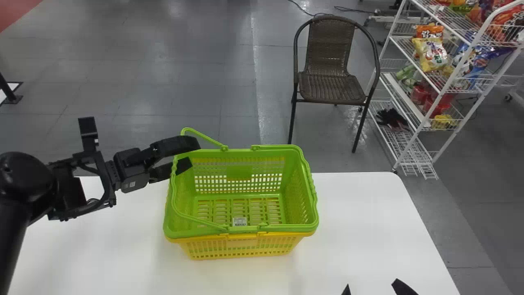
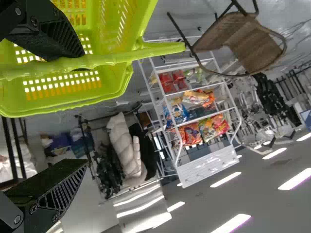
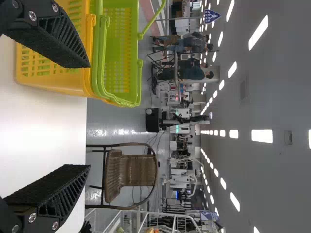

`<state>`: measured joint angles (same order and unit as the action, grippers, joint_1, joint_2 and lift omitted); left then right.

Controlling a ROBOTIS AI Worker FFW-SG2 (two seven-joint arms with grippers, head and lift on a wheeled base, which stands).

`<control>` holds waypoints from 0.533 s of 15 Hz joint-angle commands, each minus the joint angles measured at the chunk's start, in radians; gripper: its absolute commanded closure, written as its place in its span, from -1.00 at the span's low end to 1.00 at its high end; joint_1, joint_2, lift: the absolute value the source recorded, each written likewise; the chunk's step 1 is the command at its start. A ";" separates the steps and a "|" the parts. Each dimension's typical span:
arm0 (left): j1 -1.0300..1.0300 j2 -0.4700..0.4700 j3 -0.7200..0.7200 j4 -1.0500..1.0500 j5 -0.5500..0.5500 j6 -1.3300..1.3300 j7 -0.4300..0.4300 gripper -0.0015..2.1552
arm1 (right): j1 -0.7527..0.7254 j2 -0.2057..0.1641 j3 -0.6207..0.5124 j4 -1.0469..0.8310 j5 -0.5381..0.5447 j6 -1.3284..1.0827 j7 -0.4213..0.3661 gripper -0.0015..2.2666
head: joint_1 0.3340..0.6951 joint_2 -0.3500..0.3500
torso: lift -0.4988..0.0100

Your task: Grasp handle with right gripper to insert into left gripper then lift and swing left to center

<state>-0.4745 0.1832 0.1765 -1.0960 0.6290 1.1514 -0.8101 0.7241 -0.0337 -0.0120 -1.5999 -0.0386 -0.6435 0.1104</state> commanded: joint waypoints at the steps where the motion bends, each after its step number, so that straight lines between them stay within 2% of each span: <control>1: -0.052 0.001 -0.028 0.071 -0.003 0.023 -0.027 -0.86 | -0.005 0.000 -0.002 0.008 -0.001 -0.005 0.000 -0.93 | 1.00 -0.31 | 0.96; 8: -0.170 0.015 -0.130 0.217 -0.034 0.023 -0.101 -0.86 | -0.029 0.000 -0.016 0.038 -0.003 -0.005 0.000 -0.93 | 1.00 -0.42 | 0.96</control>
<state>-0.6227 0.1897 0.0745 -0.9032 0.5966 1.1742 -0.9051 0.7037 -0.0338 -0.0229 -1.5716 -0.0412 -0.6480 0.1104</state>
